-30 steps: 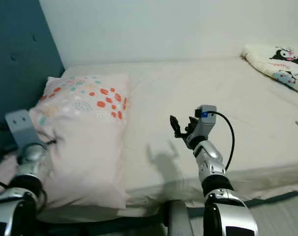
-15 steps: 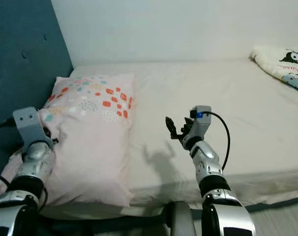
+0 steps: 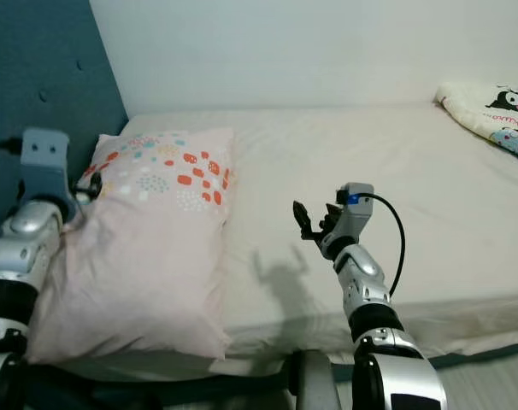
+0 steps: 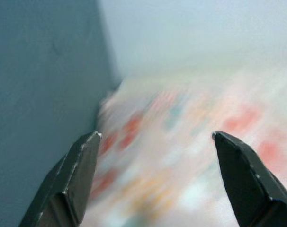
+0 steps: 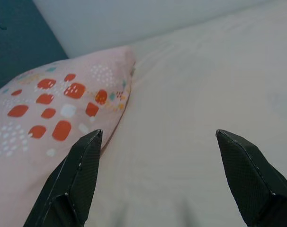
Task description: Clean up the room
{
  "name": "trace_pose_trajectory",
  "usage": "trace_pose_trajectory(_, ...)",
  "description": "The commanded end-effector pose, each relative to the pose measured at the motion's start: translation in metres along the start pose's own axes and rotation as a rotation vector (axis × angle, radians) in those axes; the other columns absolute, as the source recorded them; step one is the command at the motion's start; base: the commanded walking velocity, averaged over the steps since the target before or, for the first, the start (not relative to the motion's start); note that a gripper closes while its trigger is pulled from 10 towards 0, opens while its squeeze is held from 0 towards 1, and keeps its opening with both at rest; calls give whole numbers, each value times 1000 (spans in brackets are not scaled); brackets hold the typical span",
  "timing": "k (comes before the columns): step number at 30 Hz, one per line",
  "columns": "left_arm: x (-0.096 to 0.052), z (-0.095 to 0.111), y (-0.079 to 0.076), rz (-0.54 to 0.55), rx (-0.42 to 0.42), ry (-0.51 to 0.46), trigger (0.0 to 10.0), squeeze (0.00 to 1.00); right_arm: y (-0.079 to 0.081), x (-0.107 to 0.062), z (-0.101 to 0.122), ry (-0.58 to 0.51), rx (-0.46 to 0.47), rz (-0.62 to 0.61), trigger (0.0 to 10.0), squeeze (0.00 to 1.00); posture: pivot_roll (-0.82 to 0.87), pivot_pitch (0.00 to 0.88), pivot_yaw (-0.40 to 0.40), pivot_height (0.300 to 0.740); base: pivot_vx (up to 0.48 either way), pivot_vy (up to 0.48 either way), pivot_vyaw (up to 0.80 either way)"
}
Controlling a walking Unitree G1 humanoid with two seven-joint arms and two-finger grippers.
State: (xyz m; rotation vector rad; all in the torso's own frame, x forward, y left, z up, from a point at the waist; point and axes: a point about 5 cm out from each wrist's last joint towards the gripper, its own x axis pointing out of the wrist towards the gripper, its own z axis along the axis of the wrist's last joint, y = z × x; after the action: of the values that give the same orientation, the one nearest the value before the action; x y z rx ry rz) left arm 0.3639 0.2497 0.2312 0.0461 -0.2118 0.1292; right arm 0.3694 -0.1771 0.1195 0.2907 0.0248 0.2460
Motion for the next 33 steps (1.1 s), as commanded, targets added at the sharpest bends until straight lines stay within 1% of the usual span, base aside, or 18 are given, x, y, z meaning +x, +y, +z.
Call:
trace_pose_trajectory(1, -2, 8, -18, -88, -147, -70, 10000, 0, 0, 1, 0, 7, 6, -7, 10000, 0, -77, 0, -36, 503, 0, 0, 0)
trace_pose_trajectory(3, -4, 3, -27, -120, -176, -46, 10000, 0, 0, 1, 0, 7, 10, -8, 10000, 0, -77, 0, -36, 508, 0, 0, 0)
trace_pose_trajectory(4, -4, 3, -27, -120, -176, -46, 10000, 0, 0, 1, 0, 7, 10, -8, 10000, 0, -77, 0, -36, 508, 0, 0, 0)
trace_pose_trajectory(6, -13, -25, -53, -204, -271, 66, 10000, 0, 0, 0, -2, 11, 14, -9, 10000, 0, -83, 0, -34, 518, -240, 0, 0)
trace_pose_trajectory(7, -13, -25, -53, -204, -271, 66, 10000, 0, 0, 0, -2, 11, 14, -9, 10000, 0, -83, 0, -34, 518, -480, 0, 0)
trace_pose_trajectory(9, -28, -50, -75, -284, -293, 123, 10000, 0, -1, -2, -7, 32, 6, -8, 10000, 0, -83, 0, -34, 528, -480, 0, 0)
trace_pose_trajectory(11, -44, -71, -85, -332, -344, 169, 10000, 0, -2, -5, -14, 55, 2, -11, 10000, 0, -84, 0, -35, 538, 0, 0, 0)
trace_pose_trajectory(12, -51, -80, -87, -329, -389, 189, 10000, 0, -3, -7, -17, 65, 0, -13, 10000, 0, -84, 0, -35, 548, 0, 0, 0)
trace_pose_trajectory(13, -51, -80, -87, -329, -389, 189, 10000, 0, -3, -7, -17, 65, 0, -13, 10000, 0, -84, 0, -35, 548, 0, 0, 0)
trace_pose_trajectory(14, -58, -96, -90, -330, -350, 262, 10000, 0, -3, -8, -19, 70, 4, -14, 10000, 0, -81, 0, -37, 558, -334, 0, 0)
trace_pose_trajectory(17, -62, -101, -89, -328, -345, 268, 10000, 0, -3, -9, -20, 76, 3, -16, 10000, 0, -81, 0, -37, 563, -431, 0, 0)
trace_pose_trajectory(18, -67, -104, -91, -353, -406, 277, 10000, 0, -4, -9, -22, 79, 6, -16, 10000, 0, -74, 0, -42, 568, 0, 0, 0)
trace_pose_trajectory(19, -67, -104, -91, -353, -406, 277, 10000, 0, -4, -9, -22, 79, 6, -16, 10000, 0, -74, 0, -42, 568, 0, 0, 0)
trace_pose_trajectory(20, -70, -105, -92, -370, -456, 274, 10000, 0, -4, -9, -22, 82, 8, -16, 10000, 0, -74, 0, -42, 573, 0, 0, 0)
trace_pose_trajectory(21, -73, -108, -90, -358, -468, 280, 10000, 0, -3, -9, -24, 90, 7, -15, 10000, 0, -72, 0, -40, 578, 0, 0, 0)
trace_pose_trajectory(24, -76, -115, -86, -328, -443, 300, 10000, 0, -2, -11, -31, 114, 8, -17, 10000, 0, -66, 0, -45, 593, 0, 0, 0)
trace_pose_trajectory(30, -83, -125, -80, -316, -450, 315, 10000, 0, -2, -16, -42, 159, 7, -23, 10000, 0, -63, 0, -46, 613, 0, 0, 0)
trace_pose_trajectory(33, -91, -137, -79, -321, -457, 365, 10000, 0, -7, -22, -51, 194, 9, -44, 10000, 0, -64, 0, -48, 623, 0, 0, 0)
